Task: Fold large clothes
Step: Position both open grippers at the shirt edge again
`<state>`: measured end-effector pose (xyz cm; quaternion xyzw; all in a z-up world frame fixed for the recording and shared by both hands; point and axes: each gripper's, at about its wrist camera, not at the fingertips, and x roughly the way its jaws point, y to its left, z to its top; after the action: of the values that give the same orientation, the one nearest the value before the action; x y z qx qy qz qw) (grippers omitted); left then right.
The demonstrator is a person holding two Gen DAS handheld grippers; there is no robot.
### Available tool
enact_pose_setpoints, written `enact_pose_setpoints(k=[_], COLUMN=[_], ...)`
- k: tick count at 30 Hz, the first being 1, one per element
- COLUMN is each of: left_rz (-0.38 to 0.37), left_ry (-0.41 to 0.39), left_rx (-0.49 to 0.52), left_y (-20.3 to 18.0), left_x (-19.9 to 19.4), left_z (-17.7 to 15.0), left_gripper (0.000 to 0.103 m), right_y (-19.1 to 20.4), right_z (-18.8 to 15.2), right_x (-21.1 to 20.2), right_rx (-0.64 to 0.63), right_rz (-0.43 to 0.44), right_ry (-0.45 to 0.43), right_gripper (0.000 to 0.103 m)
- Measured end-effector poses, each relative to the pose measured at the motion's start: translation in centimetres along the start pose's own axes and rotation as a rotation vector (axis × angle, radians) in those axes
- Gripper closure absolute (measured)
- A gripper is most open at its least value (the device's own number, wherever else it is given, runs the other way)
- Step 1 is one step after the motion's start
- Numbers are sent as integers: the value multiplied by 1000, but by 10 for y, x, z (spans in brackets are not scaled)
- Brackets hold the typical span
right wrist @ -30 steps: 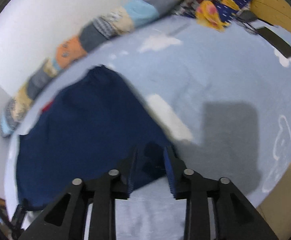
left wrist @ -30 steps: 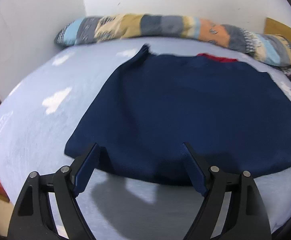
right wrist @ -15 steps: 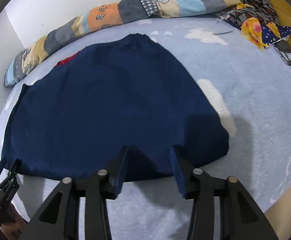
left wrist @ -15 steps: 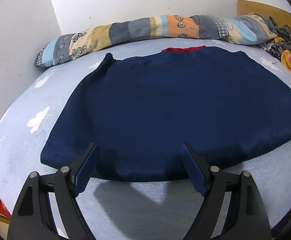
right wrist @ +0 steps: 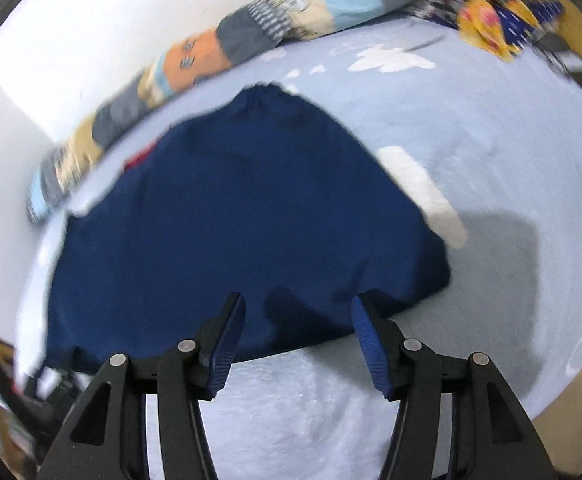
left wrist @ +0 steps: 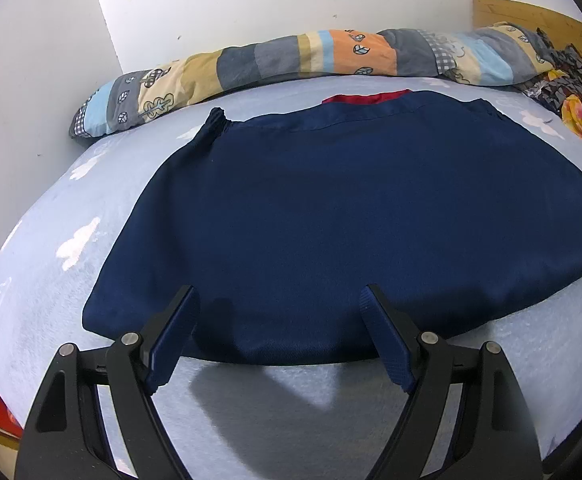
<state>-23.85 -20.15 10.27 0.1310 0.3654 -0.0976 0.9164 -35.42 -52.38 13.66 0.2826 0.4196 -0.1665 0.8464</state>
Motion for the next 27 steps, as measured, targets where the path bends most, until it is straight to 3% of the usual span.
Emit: enact_pose_setpoints(k=[8, 14, 18, 27], left_rz=[-2, -5, -8, -18], left_ry=[4, 4, 5, 19], left_rx=[-13, -13, -14, -41], left_y=[0, 2, 1, 3], left_x=[1, 1, 1, 4], left_z=[1, 0, 1, 0], left_gripper=[20, 20, 20, 20], right_y=[-52, -68, -74, -69], right_z=[-19, -24, -22, 0], right_x=[-9, 5, 16, 37], right_rx=[288, 408, 466, 504], right_rz=[106, 178, 222, 320], right_ry=[17, 53, 54, -44], right_gripper=[44, 44, 40, 40])
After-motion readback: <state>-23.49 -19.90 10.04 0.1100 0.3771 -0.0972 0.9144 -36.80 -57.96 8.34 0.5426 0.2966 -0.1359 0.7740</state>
